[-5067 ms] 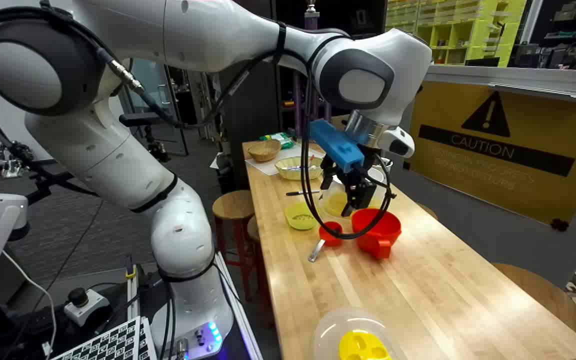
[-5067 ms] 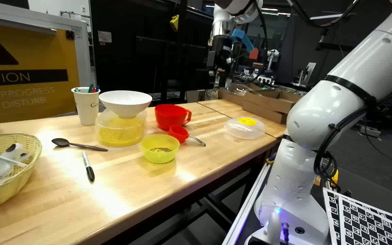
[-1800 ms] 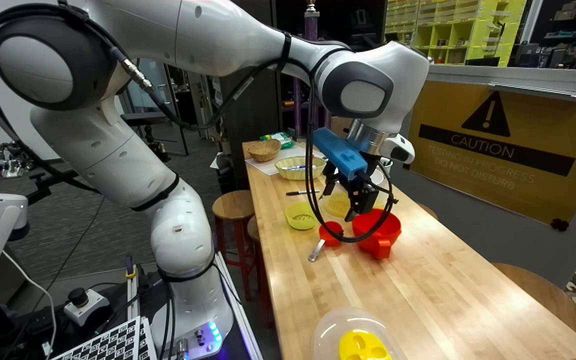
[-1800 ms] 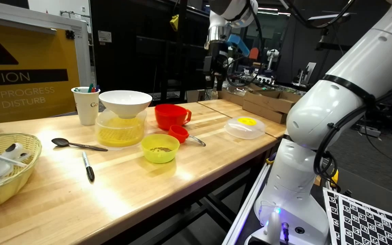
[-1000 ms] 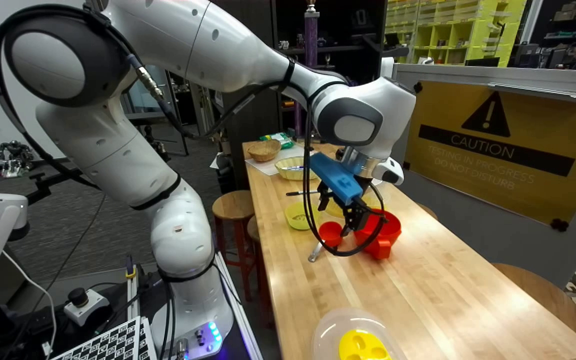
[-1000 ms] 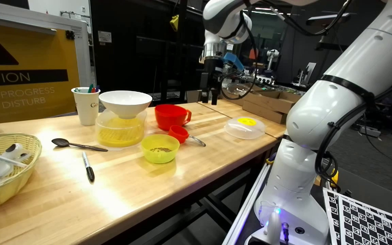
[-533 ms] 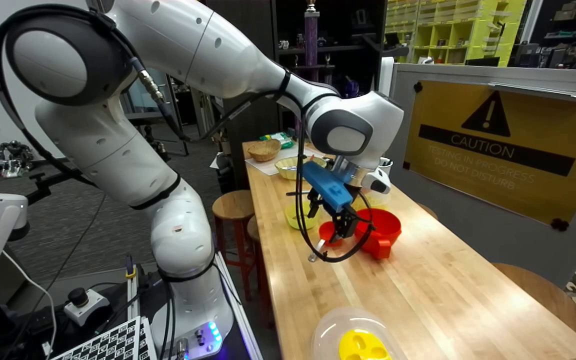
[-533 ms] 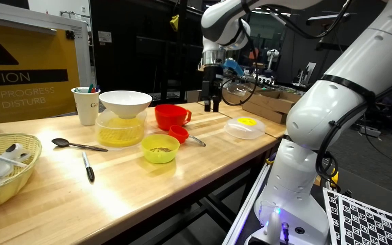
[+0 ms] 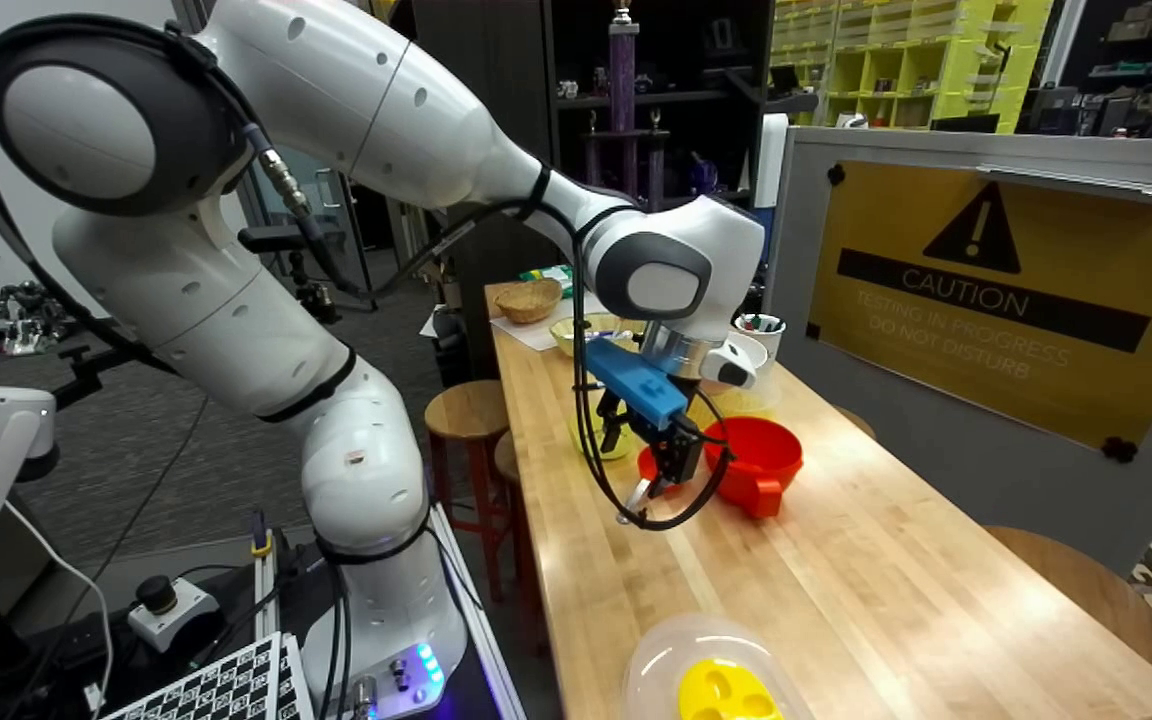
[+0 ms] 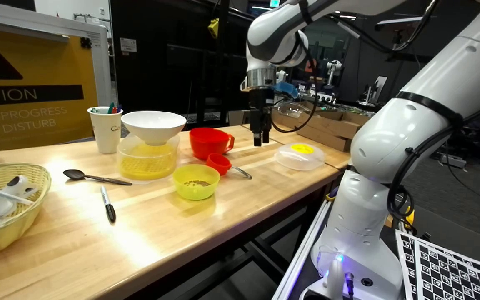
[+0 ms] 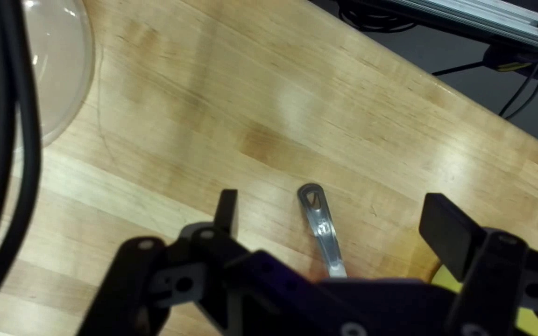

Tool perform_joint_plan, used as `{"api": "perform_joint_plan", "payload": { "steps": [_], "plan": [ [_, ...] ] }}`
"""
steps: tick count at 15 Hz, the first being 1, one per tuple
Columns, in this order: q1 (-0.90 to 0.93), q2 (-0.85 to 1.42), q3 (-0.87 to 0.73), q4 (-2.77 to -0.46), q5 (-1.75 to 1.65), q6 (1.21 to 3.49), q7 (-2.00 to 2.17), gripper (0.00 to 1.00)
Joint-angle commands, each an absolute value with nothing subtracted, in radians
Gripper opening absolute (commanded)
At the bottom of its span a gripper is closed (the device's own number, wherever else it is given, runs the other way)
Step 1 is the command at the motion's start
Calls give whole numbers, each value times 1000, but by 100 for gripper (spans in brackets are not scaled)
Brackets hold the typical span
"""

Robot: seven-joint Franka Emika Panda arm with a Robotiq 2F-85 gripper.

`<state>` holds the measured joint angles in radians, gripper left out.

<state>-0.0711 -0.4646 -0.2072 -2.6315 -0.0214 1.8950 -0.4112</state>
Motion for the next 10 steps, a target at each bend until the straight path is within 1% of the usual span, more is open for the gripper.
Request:
{"api": "perform_joint_plan", "payload": {
  "steps": [1, 10],
  "plan": [
    [-72, -567, -169, -2712, -59, 1932, -391, 100],
    [20, -732, -59, -2808, 77, 1902, -205, 100]
  ]
}}
